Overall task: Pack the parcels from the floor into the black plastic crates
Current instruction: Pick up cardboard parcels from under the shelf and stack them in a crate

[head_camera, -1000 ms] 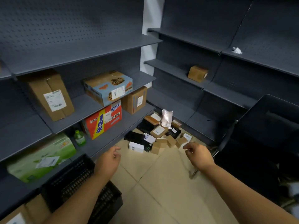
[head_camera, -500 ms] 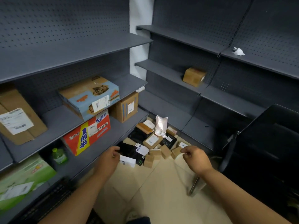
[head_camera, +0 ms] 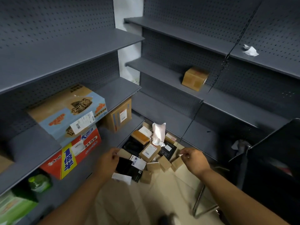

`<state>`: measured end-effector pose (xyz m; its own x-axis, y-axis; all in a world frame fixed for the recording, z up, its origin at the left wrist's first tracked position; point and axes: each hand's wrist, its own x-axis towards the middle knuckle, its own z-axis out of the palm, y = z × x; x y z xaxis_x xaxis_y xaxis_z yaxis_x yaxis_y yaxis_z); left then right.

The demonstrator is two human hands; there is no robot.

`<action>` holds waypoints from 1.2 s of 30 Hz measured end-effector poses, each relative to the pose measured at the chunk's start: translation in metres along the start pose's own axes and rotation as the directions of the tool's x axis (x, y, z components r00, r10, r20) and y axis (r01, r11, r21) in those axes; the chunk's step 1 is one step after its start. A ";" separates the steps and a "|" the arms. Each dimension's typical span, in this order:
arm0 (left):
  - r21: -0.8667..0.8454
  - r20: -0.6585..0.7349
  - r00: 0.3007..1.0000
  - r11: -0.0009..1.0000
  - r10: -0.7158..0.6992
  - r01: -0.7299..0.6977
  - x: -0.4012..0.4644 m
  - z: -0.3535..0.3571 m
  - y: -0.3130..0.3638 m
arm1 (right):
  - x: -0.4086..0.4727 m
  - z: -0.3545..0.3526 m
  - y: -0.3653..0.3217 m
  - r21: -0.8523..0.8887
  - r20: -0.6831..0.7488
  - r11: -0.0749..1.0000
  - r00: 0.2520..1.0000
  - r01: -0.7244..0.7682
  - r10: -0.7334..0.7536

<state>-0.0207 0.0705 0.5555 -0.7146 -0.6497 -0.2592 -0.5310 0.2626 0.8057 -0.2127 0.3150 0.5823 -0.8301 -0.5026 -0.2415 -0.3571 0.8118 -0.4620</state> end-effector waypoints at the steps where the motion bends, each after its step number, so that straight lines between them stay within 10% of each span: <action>1: 0.031 -0.010 1.000 1.000 -0.003 0.003 0.010 0.003 0.003 | 0.014 -0.001 0.002 -0.002 0.011 1.000 1.000 -0.006 0.006; 20: 0.123 -0.222 0.924 0.931 -0.310 0.342 0.239 0.139 0.051 | 0.329 0.003 0.060 -0.160 0.386 0.966 0.913 0.205 -0.129; 36: 0.072 -0.097 0.854 0.852 -0.512 0.519 0.395 0.297 -0.152 | 0.470 0.269 0.160 -0.114 0.607 0.992 0.795 0.056 0.025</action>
<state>-0.3577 -0.0147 0.1725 -0.2941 -0.7582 -0.5819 -0.8560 -0.0619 0.5133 -0.5446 0.1285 0.1659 -0.4089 -0.5591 -0.7212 -0.4494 0.8112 -0.3741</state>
